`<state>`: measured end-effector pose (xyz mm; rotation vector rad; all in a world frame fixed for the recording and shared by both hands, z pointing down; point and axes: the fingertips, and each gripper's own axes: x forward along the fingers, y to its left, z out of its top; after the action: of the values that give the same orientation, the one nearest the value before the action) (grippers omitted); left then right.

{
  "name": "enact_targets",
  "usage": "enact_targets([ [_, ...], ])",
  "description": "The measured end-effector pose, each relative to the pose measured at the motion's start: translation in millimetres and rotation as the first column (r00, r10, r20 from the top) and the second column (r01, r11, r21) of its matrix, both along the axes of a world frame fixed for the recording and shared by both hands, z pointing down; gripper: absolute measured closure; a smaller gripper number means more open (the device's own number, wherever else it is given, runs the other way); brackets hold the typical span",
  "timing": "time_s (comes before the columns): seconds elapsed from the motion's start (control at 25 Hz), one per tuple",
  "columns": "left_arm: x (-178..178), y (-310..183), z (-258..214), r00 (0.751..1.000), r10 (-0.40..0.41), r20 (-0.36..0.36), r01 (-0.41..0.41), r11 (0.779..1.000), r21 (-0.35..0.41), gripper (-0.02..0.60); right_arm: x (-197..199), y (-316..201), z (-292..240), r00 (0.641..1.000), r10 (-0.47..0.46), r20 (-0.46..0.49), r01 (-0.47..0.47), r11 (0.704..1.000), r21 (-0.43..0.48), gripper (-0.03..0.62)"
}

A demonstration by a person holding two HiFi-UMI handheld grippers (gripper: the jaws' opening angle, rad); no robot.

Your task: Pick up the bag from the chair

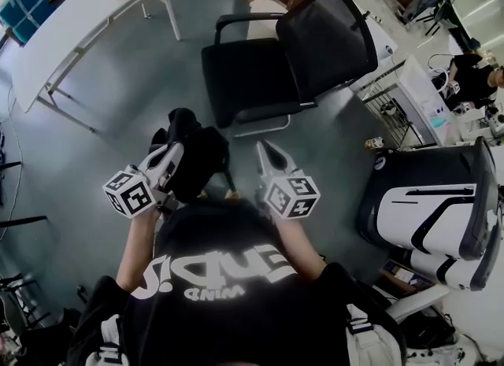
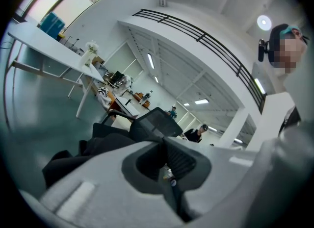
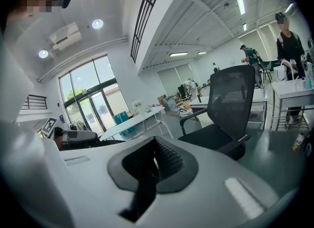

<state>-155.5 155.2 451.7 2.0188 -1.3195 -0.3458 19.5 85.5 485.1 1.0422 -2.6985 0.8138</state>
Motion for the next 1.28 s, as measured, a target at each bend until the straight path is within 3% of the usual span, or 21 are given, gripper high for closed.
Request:
enact_targets([
  [0.2,-11.2,2.7,13.2,0.999,-0.033,0.0,0.033,0.999,-0.022,0.58,0.9,2.9,6.7,1.0,0.007,-0.018,-0.007,1.0,-0.002,0.591],
  [0.64,-21.6,-4.9,14.0,0.994,-0.068,0.08,0.07,0.997,-0.019,0.58,1.0,4.8,9.2,0.999,0.002,-0.051,-0.001,1.0,0.019,0.592],
  [1.28,-22.1,-12.0,18.2,0.994,-0.039,0.104,0.044,0.998,-0.046,0.58,-6.5,-0.8,10.7,0.998,0.015,-0.054,-0.015,1.0,0.009,0.592],
])
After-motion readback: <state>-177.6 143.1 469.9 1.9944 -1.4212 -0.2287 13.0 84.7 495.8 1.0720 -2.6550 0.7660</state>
